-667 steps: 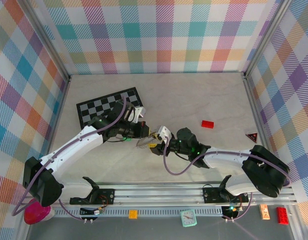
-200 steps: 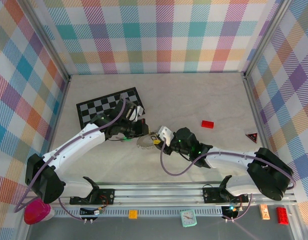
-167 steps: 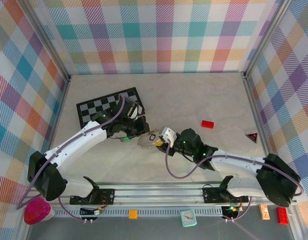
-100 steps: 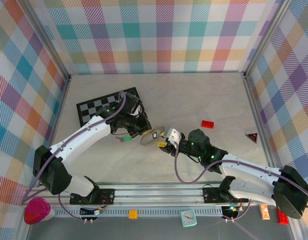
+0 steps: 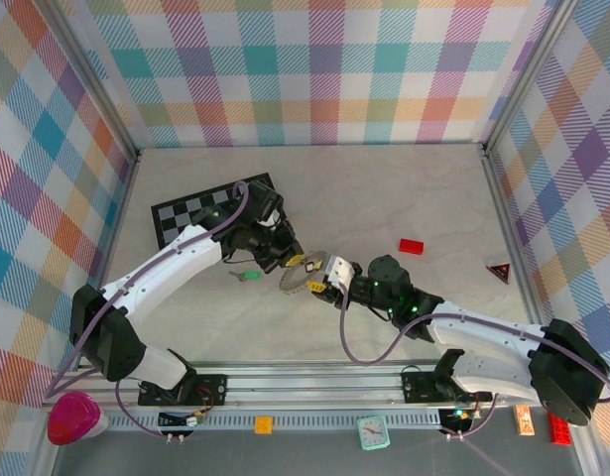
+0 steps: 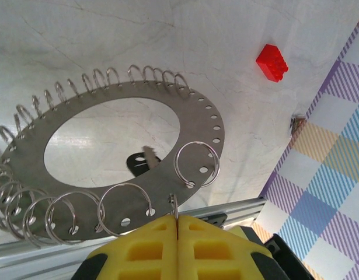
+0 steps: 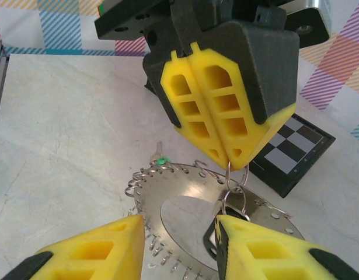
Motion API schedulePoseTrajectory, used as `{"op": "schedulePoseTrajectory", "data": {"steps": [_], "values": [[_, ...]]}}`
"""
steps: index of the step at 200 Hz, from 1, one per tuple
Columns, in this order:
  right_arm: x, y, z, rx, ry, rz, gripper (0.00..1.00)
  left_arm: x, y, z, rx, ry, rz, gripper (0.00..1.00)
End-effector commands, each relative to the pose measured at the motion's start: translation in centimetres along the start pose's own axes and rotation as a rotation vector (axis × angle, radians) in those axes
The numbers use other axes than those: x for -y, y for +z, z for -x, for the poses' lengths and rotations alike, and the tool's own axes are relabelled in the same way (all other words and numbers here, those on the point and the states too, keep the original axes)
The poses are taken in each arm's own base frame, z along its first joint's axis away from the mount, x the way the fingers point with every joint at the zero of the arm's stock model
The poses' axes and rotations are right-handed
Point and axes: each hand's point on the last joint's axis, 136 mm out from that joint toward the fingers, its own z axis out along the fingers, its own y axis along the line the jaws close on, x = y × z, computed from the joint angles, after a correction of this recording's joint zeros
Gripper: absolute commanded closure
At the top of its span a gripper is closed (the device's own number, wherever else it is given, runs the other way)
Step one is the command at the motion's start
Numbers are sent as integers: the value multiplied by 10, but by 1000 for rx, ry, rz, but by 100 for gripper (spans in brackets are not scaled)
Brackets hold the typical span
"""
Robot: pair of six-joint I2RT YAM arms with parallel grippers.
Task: Put the keys on the keyring
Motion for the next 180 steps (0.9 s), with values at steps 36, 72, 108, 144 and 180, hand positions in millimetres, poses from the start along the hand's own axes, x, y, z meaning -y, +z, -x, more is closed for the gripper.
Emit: {"op": "schedulePoseTrajectory", "data": {"steps": [36,72,108,144,180], "values": [[16,10,17,69,-54,-72,64,9,-7,-6,-37,-47,-29,100],[19,18,15,61,-71,-79,68,9,-6,-7,-47,-53,-36,100],[30,21,23,94,-84,-137,72,8,-7,-7,-48,-64,-36,100],[36,21,23,89,-98,-171,73,5,-5,-8,-50,-77,-32,100],[32,26,24,96,-100,-148,78,8,-5,-8,-55,-85,-41,100]]}}
